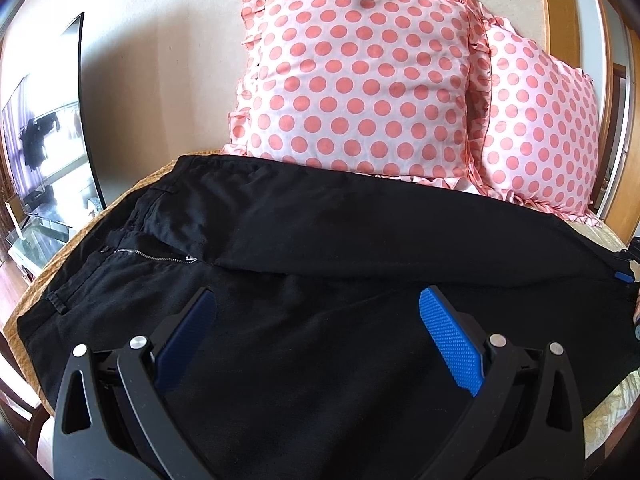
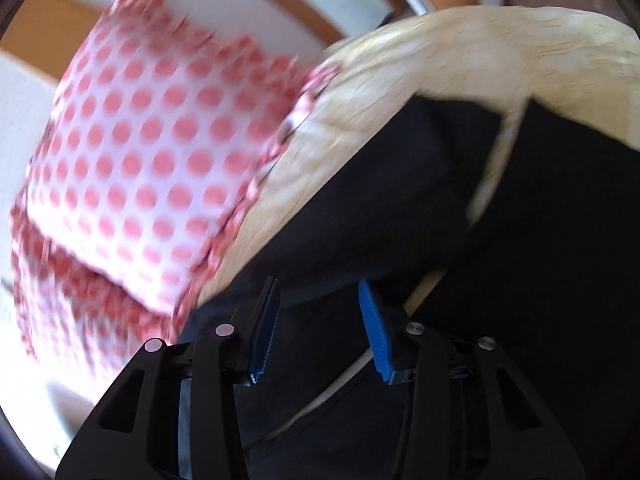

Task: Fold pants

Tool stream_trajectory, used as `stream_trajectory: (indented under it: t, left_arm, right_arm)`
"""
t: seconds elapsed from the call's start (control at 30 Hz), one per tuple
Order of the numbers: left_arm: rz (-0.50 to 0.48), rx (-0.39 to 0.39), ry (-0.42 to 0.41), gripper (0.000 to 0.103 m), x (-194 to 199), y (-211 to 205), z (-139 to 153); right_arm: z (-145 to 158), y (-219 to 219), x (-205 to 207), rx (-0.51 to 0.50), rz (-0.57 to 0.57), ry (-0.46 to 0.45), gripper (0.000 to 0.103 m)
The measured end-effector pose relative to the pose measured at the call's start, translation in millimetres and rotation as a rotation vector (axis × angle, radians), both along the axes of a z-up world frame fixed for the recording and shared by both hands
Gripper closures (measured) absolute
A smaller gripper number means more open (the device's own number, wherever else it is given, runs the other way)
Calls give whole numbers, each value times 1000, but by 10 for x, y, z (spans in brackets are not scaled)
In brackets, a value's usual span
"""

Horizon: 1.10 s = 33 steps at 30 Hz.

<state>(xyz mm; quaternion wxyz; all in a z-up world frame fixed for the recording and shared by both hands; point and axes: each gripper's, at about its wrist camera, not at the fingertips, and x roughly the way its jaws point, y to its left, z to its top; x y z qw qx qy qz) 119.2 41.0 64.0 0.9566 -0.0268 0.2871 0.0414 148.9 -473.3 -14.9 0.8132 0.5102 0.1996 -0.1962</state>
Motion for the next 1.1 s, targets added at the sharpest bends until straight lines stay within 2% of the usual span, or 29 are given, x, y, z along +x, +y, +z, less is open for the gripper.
stream_trajectory:
  t: [0.13,0.2,0.23,0.27,0.3,0.37,0.5,0.63,0.7,0.8,0.87,0.93,0.97,1.1]
  left_arm:
    - [1,6,1,2,30,-5,-17]
    - [7,6,6,2,47,7,-25]
    - [10,6,8,2,55,17,-29]
    - [14,4,9,2,61,30,-30]
    - [18,1,9,2,65,47,-28]
    - [24,-7,9,2,70,94,-18]
    - [51,-26,6,2,75,225,17]
    - [38,-72,8,2,121,376,93]
    - [35,-50,-9,2,170,434,171]
    - [40,13,-73,2,309,542,359]
    - [51,32,-94,2,548,662,503]
    - [69,28,-61,2,914,796,605]
    - [73,16,-33,2,1073,843,624]
    - [78,-137,176,2,2022,1047,530]
  right_arm:
    - [-6,-184,-76,-12,-90,3,62]
    - [-4,-224,-61,-19,-105,18,67]
    - [-4,-240,-62,-27,-109,24,77]
    - [-9,-261,-60,-37,-105,26,94]
    - [-13,-273,-69,-39,-95,18,97]
    - [20,-249,-150,-56,-82,-22,98]
    - [251,-92,-513,-190,-76,-94,99]
    - [378,132,-1137,-269,-87,-168,99]
    - [317,230,-1377,-283,-92,-159,99]
    - [102,299,-1540,-275,-76,-85,99]
    - [-37,297,-1567,-252,-63,-45,99]
    - [-126,295,-1577,-233,-62,-32,99]
    - [-164,294,-1585,-222,-64,-28,99]
    - [-252,313,-1631,-195,-62,-21,99]
